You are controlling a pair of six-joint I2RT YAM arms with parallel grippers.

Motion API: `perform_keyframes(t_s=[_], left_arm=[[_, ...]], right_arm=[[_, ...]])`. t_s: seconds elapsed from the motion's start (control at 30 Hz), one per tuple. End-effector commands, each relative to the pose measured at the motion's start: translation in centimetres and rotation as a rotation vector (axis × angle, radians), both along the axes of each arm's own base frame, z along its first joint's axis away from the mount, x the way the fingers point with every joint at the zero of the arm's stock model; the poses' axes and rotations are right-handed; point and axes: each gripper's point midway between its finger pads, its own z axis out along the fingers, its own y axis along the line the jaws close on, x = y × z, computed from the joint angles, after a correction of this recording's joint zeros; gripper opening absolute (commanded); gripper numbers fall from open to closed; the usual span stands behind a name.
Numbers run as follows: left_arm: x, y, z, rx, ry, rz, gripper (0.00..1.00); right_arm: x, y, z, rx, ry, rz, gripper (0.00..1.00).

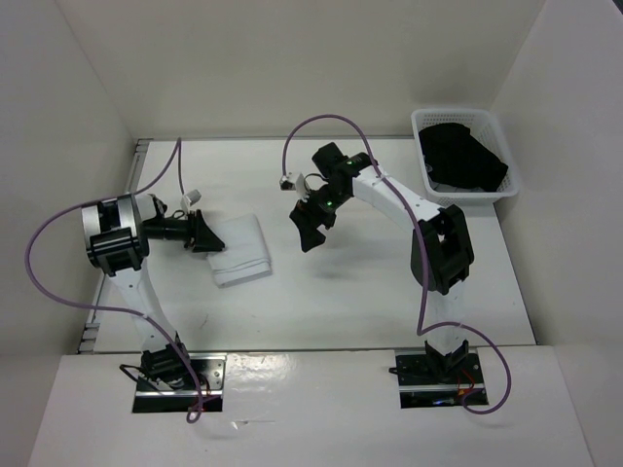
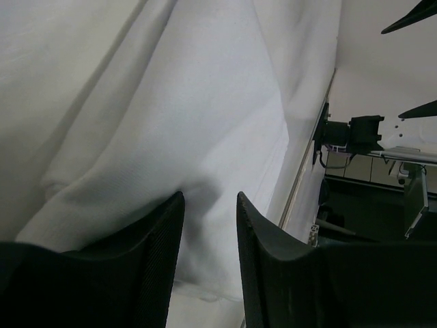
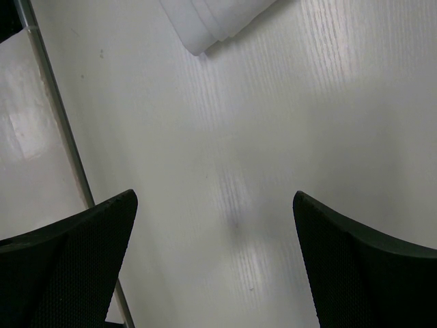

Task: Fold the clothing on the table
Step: Fold the skirt

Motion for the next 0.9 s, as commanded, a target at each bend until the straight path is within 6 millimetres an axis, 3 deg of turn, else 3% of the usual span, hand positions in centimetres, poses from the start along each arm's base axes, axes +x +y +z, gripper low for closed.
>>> perform_keyframes(t_s=[0.0,0.1,0.2,0.27,0.4,0.43,0.47,0.63,0.73,0.87], left_arm=[[-0.8,-0.6,-3.5,0.140,-0.037,-0.114,0.45],[-1.6,-3.3,-2.6,0.156,-0.063,-0.185,0.45],[-2.6,-6.0,-1.4,0.173,-0.101,-0.271,0.45],[-2.8,-7.1,-0.5,0.212,-0.155,-0.324,0.45],[-5.2,-10.6,-0.5,0.327,-0.221,-0.520,0.45],[-5.5,-11.2,-0.3,0.339,-0.233,-0.545,0.45],[-6.1,-11.7,-0.3,0.345,-0.237,-0.570,0.45],[-10.3,-16.4,0.2,0.340,-0.258,-0.748,0.45],[-12.0,-18.4,0.1,0.360,-0.286,-0.834,0.45],[-12.2,-19.8,1.2,0.365,-0.316,-0.850,0.45]], right_arm=[[0.8,0.2,0.3,0.017,-0.036,0.006,0.99],[1.8,0.0,1.4,0.036,-0.071,-0.033,0.99],[3.6,-1.6,3.0,0.045,-0.108,-0.123,0.99],[6.0,-3.6,4.4,0.068,-0.148,-0.215,0.99],[8.4,-8.3,7.6,0.139,-0.171,-0.369,0.99],[8.4,-9.1,9.1,0.161,-0.190,-0.392,0.99],[8.7,-10.4,9.2,0.159,-0.194,-0.422,0.99],[7.3,-12.4,11.3,0.174,-0.264,-0.468,0.99],[7.0,-13.4,11.5,0.165,-0.302,-0.494,0.99],[6.1,-14.6,11.4,0.156,-0.300,-0.529,0.99]])
